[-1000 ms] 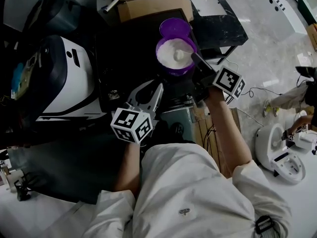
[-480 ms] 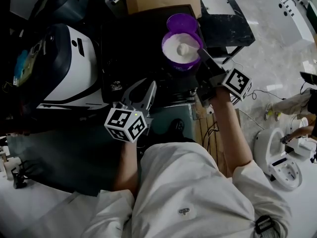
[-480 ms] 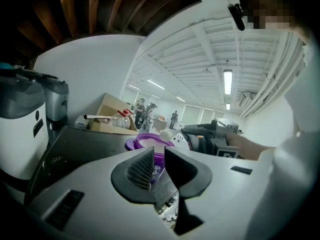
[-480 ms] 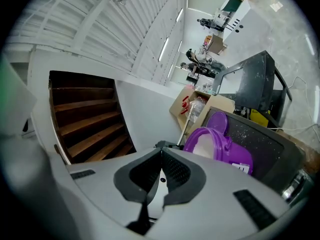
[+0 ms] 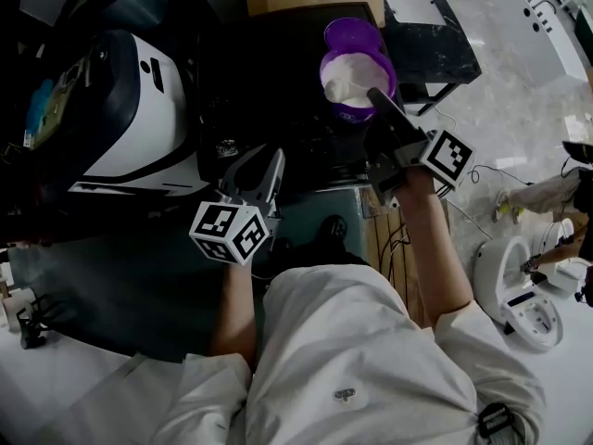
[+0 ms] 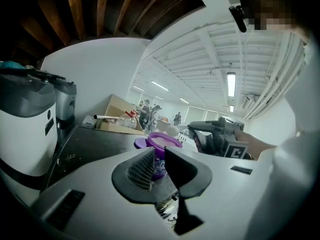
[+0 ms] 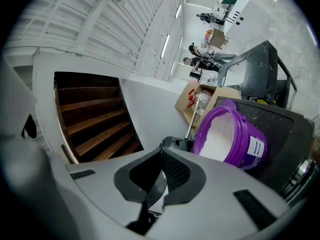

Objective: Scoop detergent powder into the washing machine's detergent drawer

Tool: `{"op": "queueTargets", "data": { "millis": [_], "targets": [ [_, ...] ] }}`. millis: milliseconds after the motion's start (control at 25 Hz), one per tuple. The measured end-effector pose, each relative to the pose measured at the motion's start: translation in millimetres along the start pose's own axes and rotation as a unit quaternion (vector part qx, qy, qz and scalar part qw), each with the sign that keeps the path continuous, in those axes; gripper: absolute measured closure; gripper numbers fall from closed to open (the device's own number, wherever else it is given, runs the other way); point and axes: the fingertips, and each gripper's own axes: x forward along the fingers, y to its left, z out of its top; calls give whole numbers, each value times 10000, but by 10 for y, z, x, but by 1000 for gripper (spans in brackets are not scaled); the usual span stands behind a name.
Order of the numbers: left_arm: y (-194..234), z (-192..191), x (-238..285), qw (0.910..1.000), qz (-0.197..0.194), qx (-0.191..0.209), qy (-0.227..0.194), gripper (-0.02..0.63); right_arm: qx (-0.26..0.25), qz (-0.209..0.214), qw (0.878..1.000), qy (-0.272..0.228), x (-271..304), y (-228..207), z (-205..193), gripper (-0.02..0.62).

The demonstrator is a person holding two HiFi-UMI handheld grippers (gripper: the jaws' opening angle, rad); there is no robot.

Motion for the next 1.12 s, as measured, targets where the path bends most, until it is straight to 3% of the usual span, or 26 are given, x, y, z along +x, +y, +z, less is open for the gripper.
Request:
{"op": "queueTargets", "data": {
  "millis": [440, 1120],
  "targets": [
    [410, -1, -631, 10000, 35, 18, -39, 538, 231, 90, 9996, 120, -28, 242, -816, 584],
    [756, -279, -1272, 9991, -430, -52, 47, 551, 459, -284, 9983, 239, -230, 217, -2044, 584]
  ]
}}
